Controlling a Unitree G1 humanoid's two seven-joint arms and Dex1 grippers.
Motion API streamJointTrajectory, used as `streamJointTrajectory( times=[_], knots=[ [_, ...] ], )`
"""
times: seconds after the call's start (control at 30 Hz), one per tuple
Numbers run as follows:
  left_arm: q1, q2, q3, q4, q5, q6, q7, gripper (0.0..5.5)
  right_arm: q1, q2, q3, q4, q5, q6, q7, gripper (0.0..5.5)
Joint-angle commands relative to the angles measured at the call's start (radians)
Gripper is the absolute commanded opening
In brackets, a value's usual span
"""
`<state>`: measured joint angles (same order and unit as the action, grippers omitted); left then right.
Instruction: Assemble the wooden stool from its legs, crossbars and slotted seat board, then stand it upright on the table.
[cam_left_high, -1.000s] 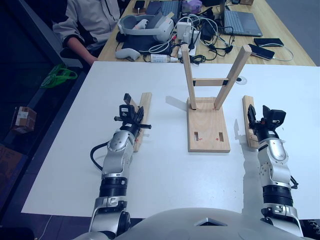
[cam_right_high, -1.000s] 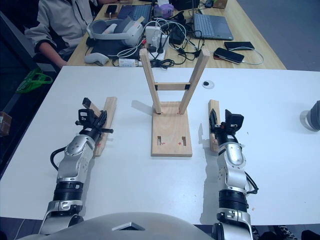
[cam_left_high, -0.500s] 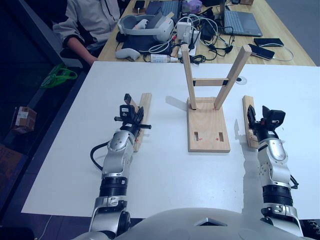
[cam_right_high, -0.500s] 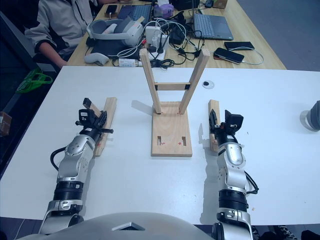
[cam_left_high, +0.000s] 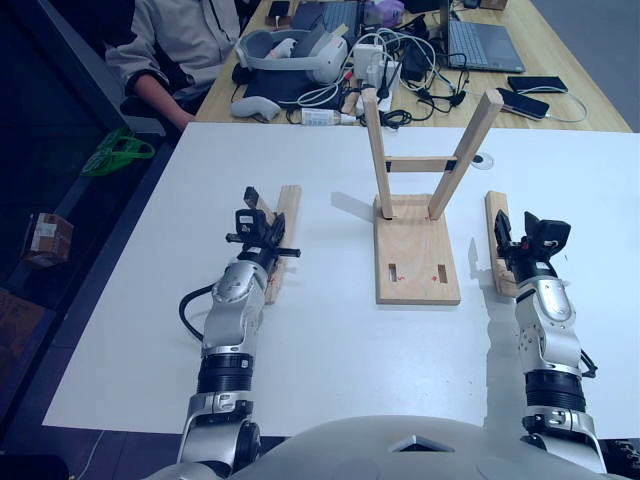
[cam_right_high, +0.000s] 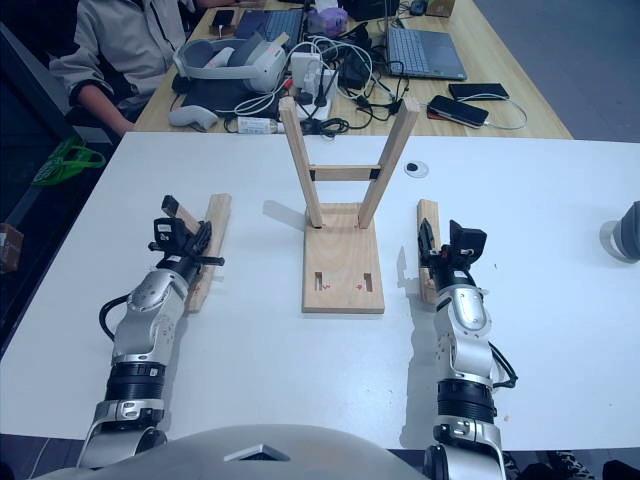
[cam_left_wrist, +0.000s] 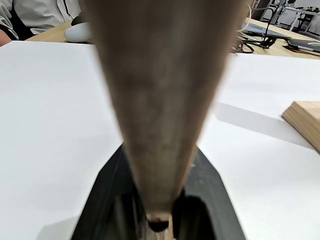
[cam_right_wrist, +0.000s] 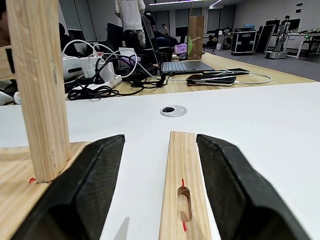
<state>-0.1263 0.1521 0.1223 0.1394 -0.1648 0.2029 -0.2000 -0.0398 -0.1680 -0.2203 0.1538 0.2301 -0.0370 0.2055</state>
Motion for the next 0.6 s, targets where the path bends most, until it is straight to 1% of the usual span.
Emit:
streamJointTrajectory(
  times=[0.03,0.13,0.27,0.3,0.6],
  knots=[
    [-0.025,0.007,0.002,0.005,-0.002,0.024,0.002,0.59,-0.013,-0.004,-0.003,0.002,0.004,0.017,-0.003,2.70],
    [-0.014,0.003,-0.001,-0.012,-0.005,-0.002,-0.009,0.59,-0.013,-0.004,-0.003,0.002,0.005,0.019,-0.002,2.70],
    [-0.020,0.003,-0.010,-0.003,-0.002,0.035,-0.009,0.59,-0.013,-0.003,-0.003,0.000,0.006,0.020,-0.001,2.70],
    [-0.021,0.004,-0.012,-0.001,-0.002,0.038,-0.011,0.69,-0.014,-0.003,-0.002,0.001,0.010,0.020,0.004,2.79],
    [-0.019,0.004,-0.018,-0.006,-0.001,0.043,-0.018,0.69,-0.014,-0.004,-0.003,0.003,0.004,0.031,-0.009,2.79]
  ],
)
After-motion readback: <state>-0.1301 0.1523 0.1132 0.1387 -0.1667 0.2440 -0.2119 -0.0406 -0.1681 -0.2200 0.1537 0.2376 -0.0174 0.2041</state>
